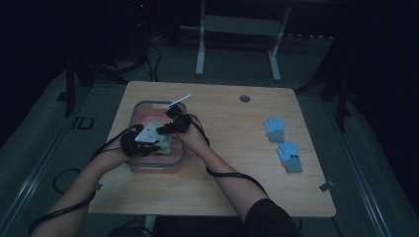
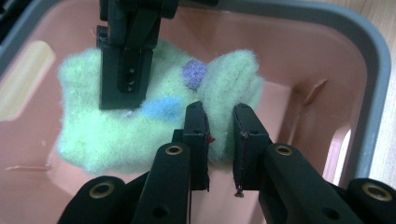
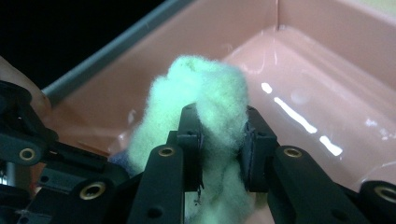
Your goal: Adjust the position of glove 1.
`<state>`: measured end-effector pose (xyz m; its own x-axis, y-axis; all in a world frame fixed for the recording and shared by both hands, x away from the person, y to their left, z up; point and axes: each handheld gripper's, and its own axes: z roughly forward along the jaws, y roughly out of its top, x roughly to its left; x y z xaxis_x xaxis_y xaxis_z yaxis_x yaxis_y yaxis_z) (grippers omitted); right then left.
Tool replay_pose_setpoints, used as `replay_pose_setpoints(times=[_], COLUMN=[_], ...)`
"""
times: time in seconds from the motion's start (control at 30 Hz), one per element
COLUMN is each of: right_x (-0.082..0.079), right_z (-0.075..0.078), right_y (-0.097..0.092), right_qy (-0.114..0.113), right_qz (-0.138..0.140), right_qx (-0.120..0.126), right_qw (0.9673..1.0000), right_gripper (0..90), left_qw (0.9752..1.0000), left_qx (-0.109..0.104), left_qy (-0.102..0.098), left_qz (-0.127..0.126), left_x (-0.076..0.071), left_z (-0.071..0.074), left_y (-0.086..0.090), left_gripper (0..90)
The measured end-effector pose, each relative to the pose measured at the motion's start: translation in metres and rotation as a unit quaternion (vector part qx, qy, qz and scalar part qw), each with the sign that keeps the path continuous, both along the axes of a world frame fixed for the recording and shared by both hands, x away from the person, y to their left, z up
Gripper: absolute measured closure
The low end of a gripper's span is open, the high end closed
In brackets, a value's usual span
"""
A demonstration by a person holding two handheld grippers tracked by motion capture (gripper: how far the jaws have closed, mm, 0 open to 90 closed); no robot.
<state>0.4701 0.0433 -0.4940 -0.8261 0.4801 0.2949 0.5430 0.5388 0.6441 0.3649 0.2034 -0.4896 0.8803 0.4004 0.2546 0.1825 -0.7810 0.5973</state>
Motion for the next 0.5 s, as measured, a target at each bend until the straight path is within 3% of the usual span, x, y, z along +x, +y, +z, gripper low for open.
replay_pose_setpoints(times=[0.27, 0.3, 0.5], right_x=[0.001, 0.001, 0.001], right_z=[-0.011, -0.011, -0.011], right_y=[0.010, 0.011, 0.013], right_qy=[-0.001, -0.003, -0.004], right_qz=[0.003, 0.003, -0.003], right_qx=[-0.038, -0.039, -0.051], right_qw=[0.9993, 0.9992, 0.9987], right_gripper=[72.8, 72.4, 57.3], left_qw=[0.9996, 0.9993, 0.9963], left_qx=[0.023, 0.024, 0.055], left_qy=[0.019, 0.028, 0.065], left_qz=[-0.004, -0.003, -0.007], left_x=[0.007, 0.009, 0.017], left_z=[-0.008, -0.008, -0.011], left_y=[-0.001, -0.001, -0.006], left_gripper=[78.5, 78.4, 74.3])
